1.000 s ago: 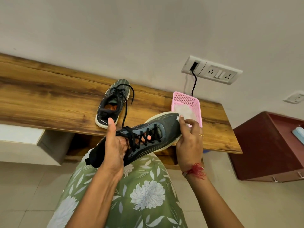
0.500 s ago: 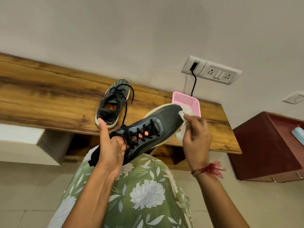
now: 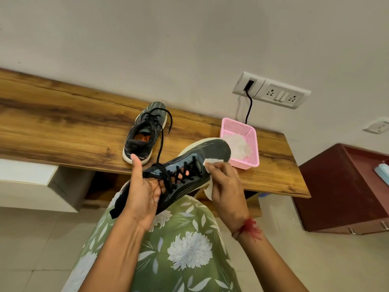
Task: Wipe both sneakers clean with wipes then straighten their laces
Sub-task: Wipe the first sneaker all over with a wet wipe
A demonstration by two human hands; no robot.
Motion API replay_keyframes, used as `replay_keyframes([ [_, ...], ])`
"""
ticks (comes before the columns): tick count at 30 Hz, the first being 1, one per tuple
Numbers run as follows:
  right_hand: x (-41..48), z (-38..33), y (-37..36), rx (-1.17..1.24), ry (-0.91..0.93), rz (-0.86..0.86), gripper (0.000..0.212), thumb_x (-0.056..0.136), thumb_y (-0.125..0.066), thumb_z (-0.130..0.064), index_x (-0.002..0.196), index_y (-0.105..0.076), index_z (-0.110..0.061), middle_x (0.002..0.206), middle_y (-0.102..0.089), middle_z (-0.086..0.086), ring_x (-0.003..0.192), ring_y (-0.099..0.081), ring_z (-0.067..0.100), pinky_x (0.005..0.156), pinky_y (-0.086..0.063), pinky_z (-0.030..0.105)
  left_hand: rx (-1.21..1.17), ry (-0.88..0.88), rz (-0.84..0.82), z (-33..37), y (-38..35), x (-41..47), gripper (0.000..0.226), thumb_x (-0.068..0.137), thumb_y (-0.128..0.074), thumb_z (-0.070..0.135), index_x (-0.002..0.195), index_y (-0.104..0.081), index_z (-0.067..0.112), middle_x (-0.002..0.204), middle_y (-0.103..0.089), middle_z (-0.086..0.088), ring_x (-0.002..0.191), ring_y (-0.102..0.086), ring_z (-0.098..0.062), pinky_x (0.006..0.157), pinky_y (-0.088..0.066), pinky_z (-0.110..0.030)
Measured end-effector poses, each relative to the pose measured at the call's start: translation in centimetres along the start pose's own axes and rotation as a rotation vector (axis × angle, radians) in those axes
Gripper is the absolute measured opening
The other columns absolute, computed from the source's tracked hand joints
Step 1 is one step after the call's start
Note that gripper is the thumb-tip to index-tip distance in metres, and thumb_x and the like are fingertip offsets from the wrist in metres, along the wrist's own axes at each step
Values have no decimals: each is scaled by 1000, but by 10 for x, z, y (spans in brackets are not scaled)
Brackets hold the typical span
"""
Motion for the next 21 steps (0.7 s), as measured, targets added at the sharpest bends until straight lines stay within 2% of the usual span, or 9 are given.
replay_keyframes([
  [3,10,10,25,229,-95,132,34,85,-50,-1,109,-68,-17,102,-57,0,98,-54,8,84,-46,26,33,11,-37,-4,7,11,74,89,-21,72,88,-68,16,49,-49,0,42,-39,-3,48,-32,-16],
  [5,17,18,43,192,-152,344,31,87,-54,1,110,-68,-15,103,-55,0,97,-51,-2,84,-47,20,21,42,-93,-10,10,17,84,73,-42,85,107,-70,14,94,-62,-13,77,-54,-18,72,-39,-21],
  [6,20,20,47,152,-163,408,31,87,-55,2,110,-67,-14,104,-54,0,96,-49,-4,85,-46,15,10,66,-106,-11,11,19,82,74,-46,82,112,-70,13,111,-62,-11,94,-57,-21,85,-40,-26],
  [7,23,21,46,115,-156,427,31,87,-56,3,111,-67,-13,104,-53,1,95,-47,-4,85,-42,9,-10,91,-111,-11,10,17,72,85,-43,71,114,-69,12,115,-65,-11,105,-61,-23,96,-41,-30],
  [9,24,20,34,62,-110,371,32,86,-56,4,114,-66,-9,104,-52,4,97,-44,-3,85,-37,3,9,115,-162,-13,5,18,56,98,-33,50,113,-67,8,104,-73,-13,100,-68,-19,96,-46,-33],
  [13,8,9,-2,42,-16,231,32,85,-53,2,114,-65,-6,104,-57,7,99,-51,11,88,-43,20,-36,130,-188,-16,2,15,46,101,-33,36,108,-65,5,81,-75,-10,72,-72,-11,65,-57,-23],
  [16,-3,4,-8,122,-69,190,30,85,-57,5,109,-67,-10,98,-57,2,89,-52,1,84,-39,6,-70,161,-139,-18,9,19,42,102,-35,33,103,-66,5,78,-75,-10,69,-72,-11,58,-57,-22],
  [18,1,12,7,159,-132,271,31,83,-58,7,105,-68,-14,96,-59,4,84,-52,-2,79,-37,1,-99,185,-135,-17,11,19,42,101,-36,33,106,-65,4,86,-75,-11,75,-72,-14,63,-59,-26],
  [21,15,26,36,158,-168,471,26,87,-57,0,109,-67,-9,103,-62,4,94,-55,4,81,-44,8,-140,208,-135,-16,9,18,40,101,-36,32,105,-65,5,81,-75,-8,70,-71,-12,62,-59,-25],
])
Point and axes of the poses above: each hand's wrist, its own x-axis towards the middle knuckle, its own y-axis out of the back of the hand, z = x × y, the point moved 6 cm from there along x, towards the middle knuckle
